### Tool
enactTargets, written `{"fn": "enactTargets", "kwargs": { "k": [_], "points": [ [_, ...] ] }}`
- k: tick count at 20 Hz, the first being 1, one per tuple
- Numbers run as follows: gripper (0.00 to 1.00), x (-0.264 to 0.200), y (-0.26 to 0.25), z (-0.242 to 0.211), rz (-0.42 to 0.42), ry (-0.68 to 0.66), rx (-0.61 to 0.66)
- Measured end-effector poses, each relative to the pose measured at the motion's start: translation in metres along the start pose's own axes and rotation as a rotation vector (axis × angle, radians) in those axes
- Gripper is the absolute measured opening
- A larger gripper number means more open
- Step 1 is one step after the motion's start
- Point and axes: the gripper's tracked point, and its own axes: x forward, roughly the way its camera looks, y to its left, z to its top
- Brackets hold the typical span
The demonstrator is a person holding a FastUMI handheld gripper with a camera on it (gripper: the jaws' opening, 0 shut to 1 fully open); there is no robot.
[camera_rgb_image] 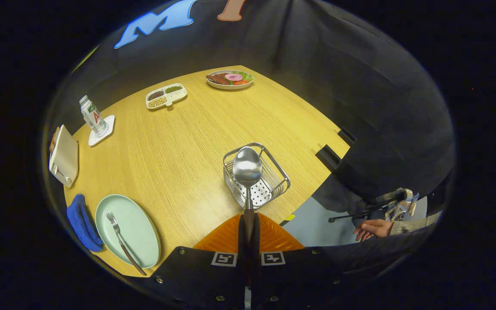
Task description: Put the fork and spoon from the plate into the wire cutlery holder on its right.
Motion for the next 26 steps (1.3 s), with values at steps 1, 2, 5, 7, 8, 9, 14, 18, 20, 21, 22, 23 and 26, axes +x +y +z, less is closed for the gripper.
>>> {"fn": "enactTargets", "kwargs": {
  "k": [1, 2, 5, 7, 8, 9, 14, 18, 20, 21, 22, 23, 26],
  "points": [
    [0.06, 0.003, 0.000, -0.001, 0.003, 0.014, 0.001],
    [0.07, 0.001, -0.001, 0.001, 0.006, 0.011, -0.001],
    [0.12, 0.000, -0.007, 0.020, -0.010, -0.045, -0.004],
    [0.24, -0.005, -0.001, 0.030, 0.009, -0.073, -0.001],
    [0.24, -0.006, 0.002, 0.033, 0.021, -0.087, -0.010],
    [0.25, -0.009, 0.003, 0.036, 0.018, -0.102, -0.027],
    [0.34, -0.028, 0.027, 0.045, 0.037, -0.181, -0.139],
    [0.34, -0.042, 0.061, 0.037, 0.088, -0.218, -0.238],
    [0.34, -0.050, 0.081, 0.027, 0.124, -0.232, -0.292],
    [0.34, -0.054, 0.090, 0.020, 0.139, -0.237, -0.322],
    [0.34, -0.057, 0.101, 0.011, 0.158, -0.236, -0.352],
    [0.34, -0.059, 0.114, 0.001, 0.177, -0.232, -0.382],
    [0.34, -0.065, 0.150, -0.033, 0.238, -0.211, -0.467]
  ]
}}
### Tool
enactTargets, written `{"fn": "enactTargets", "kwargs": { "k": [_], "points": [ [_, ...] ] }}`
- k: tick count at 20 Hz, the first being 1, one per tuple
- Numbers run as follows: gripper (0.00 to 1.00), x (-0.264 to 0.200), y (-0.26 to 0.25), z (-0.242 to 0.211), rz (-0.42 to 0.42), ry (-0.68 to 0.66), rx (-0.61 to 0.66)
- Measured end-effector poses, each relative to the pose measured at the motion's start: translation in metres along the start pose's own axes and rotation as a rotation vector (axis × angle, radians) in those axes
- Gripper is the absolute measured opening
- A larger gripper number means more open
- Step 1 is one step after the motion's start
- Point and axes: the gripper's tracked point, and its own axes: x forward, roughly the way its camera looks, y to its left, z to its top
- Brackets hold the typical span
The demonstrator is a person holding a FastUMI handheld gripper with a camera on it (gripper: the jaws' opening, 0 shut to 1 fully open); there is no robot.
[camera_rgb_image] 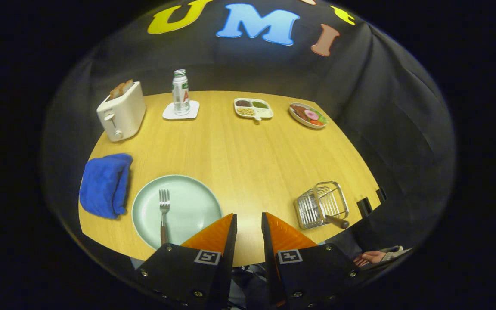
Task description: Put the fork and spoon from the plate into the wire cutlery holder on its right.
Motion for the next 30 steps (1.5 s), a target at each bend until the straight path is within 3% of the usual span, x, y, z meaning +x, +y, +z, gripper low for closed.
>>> {"fn": "enactTargets", "kwargs": {
  "k": [5, 10, 17, 26, 27, 29, 30],
  "points": [
    [0.34, 0.005, 0.074, -0.023, 0.126, 0.039, -0.068],
    [0.34, 0.025, 0.115, -0.047, 0.198, 0.110, -0.060],
    [0.34, 0.057, 0.135, -0.084, 0.240, 0.223, -0.061],
    [0.34, 0.072, 0.144, -0.085, 0.278, 0.238, -0.029],
    [0.33, 0.070, 0.142, -0.083, 0.269, 0.238, -0.025],
    [0.11, 0.072, 0.142, -0.081, 0.269, 0.218, -0.023],
    [0.08, 0.071, 0.140, -0.081, 0.262, 0.216, -0.034]
  ]
}}
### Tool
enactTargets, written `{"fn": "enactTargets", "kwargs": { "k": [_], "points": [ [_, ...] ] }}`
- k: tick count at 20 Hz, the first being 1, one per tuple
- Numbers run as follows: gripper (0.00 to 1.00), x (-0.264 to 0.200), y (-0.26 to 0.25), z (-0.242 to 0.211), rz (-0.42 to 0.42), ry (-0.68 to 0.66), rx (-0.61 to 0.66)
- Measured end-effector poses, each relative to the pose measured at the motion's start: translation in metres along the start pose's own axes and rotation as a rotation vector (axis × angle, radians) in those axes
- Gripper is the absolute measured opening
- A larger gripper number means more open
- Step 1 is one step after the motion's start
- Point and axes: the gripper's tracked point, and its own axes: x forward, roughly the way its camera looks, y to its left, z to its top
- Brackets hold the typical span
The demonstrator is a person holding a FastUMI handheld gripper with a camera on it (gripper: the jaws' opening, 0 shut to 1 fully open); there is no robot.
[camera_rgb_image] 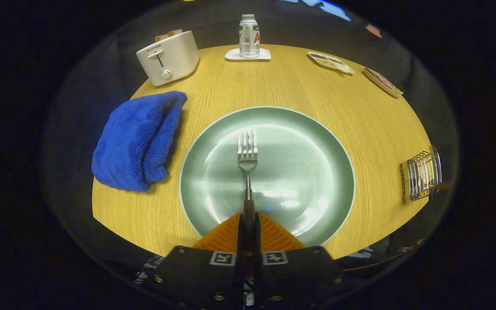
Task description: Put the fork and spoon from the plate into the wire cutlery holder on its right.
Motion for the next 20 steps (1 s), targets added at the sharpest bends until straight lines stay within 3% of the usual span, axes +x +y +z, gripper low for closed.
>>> {"fn": "enactTargets", "kwargs": {
  "k": [9, 20],
  "points": [
    [0.06, -0.040, -0.027, 0.040, -0.064, -0.135, 0.048],
    [0.05, -0.094, -0.123, 0.086, -0.224, -0.231, 0.311]
  ]
}}
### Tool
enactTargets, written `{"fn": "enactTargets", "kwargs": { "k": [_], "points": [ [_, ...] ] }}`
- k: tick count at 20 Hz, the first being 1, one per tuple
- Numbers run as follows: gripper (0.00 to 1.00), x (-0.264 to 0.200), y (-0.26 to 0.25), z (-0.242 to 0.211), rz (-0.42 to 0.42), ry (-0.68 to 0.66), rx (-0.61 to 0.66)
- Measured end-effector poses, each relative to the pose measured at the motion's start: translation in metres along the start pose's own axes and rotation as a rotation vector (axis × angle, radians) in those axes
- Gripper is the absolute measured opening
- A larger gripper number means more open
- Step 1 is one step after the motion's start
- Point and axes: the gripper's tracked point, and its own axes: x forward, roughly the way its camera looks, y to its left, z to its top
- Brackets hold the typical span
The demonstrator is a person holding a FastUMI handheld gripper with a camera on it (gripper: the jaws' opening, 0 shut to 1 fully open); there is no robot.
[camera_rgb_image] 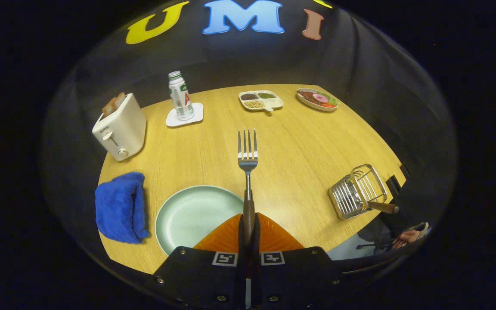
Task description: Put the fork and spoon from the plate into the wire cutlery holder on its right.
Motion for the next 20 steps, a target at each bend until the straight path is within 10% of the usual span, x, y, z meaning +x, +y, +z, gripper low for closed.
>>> {"fn": "enactTargets", "kwargs": {
  "k": [20],
  "points": [
    [0.06, 0.001, -0.128, 0.016, -0.240, 0.048, 0.442]
  ]
}}
